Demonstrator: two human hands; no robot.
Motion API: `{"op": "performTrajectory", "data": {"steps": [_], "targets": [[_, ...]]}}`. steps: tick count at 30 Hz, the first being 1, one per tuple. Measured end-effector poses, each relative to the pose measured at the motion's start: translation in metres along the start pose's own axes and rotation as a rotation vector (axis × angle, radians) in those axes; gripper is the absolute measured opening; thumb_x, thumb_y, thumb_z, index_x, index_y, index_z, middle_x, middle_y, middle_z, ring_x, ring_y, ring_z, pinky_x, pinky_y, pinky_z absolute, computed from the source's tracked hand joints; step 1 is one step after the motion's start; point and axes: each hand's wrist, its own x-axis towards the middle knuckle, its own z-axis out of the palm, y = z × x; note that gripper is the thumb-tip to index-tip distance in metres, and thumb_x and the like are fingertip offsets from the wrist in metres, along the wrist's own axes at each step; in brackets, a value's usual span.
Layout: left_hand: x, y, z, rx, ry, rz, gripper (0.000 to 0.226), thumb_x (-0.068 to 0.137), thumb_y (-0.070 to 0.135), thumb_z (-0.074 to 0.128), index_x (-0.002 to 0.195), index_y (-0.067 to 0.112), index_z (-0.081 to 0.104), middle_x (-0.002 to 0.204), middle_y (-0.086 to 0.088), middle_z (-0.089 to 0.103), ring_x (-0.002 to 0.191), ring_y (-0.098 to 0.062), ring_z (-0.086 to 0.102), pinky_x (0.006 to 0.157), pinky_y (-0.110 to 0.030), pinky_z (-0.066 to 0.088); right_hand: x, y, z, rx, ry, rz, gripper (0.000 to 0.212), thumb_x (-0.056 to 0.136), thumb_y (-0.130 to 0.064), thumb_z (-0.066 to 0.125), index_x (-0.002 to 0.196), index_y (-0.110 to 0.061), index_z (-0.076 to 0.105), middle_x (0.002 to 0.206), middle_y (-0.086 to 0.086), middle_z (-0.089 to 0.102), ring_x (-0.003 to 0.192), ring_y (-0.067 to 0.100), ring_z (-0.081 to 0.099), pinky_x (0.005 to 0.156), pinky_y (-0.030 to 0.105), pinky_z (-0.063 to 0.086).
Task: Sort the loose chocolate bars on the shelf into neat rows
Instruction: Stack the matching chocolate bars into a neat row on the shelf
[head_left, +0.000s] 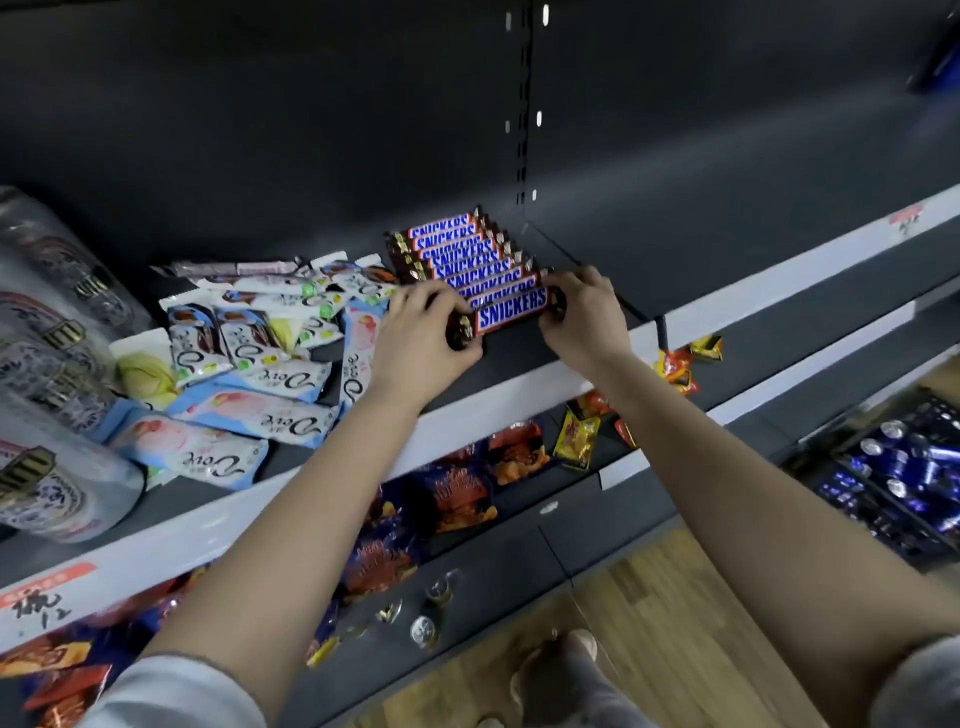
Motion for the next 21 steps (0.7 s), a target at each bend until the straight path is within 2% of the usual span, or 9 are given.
{"op": "performTrajectory", "data": {"steps": [5, 9, 13, 17, 21], "targets": [[0.001, -0.002, -0.001, 0.015, -0.014, -0.005, 0.037, 0.077, 0.036, 0.066, 0.11, 0.021, 0.058, 0.126, 0.001, 0.05, 0.123, -0.022, 0.036, 0.098, -0.034, 0.032, 0.0, -0.009, -0.003, -0.055, -0.03, 0.018, 0.047, 0.088, -0.017, 0.052, 0.134, -0.017, 0.043, 0.133, 0.007, 0.039, 0.125, 0.026, 0.033, 0.093, 0.035, 0.042], [0.002, -0.001, -0.001, 0.012, -0.005, 0.002, 0.039, 0.078, 0.038, 0.065, 0.111, 0.02, 0.058, 0.125, 0.0, 0.05, 0.122, -0.023, 0.037, 0.098, -0.035, 0.034, -0.001, -0.009, 0.0, -0.076, -0.012, -0.014, 0.047, 0.086, -0.015, 0.052, 0.133, -0.017, 0.044, 0.13, 0.008, 0.039, 0.122, 0.027, 0.033, 0.094, 0.035, 0.043], [0.002, 0.0, -0.005, -0.027, 0.038, 0.017, 0.037, 0.082, 0.039, 0.061, 0.113, 0.019, 0.058, 0.125, 0.0, 0.051, 0.12, -0.024, 0.038, 0.098, -0.037, 0.037, -0.001, -0.012, 0.0, 0.014, 0.104, -0.073, 0.05, 0.08, -0.009, 0.053, 0.129, -0.014, 0.047, 0.128, 0.01, 0.044, 0.12, 0.03, 0.037, 0.101, 0.041, 0.037], [0.006, 0.0, -0.019, -0.089, 0.103, -0.052, 0.035, 0.085, 0.035, 0.056, 0.115, 0.016, 0.057, 0.125, -0.003, 0.051, 0.118, -0.026, 0.04, 0.098, -0.035, 0.037, 0.002, -0.04, 0.003, 0.126, 0.254, -0.144, 0.047, 0.075, -0.002, 0.05, 0.122, -0.007, 0.052, 0.124, 0.015, 0.047, 0.115, 0.033, 0.041, 0.099, 0.04, 0.037], [0.0, -0.018, -0.049, -0.009, 0.177, -0.124, 0.04, 0.08, 0.036, 0.047, 0.112, 0.015, 0.059, 0.121, -0.005, 0.054, 0.112, -0.029, 0.044, 0.095, -0.034, 0.035, 0.009, -0.091, 0.018, 0.23, 0.202, -0.277, 0.045, 0.076, -0.002, 0.049, 0.121, -0.007, 0.053, 0.127, 0.015, 0.046, 0.117, 0.031, 0.041, 0.099, 0.036, 0.037]]}}
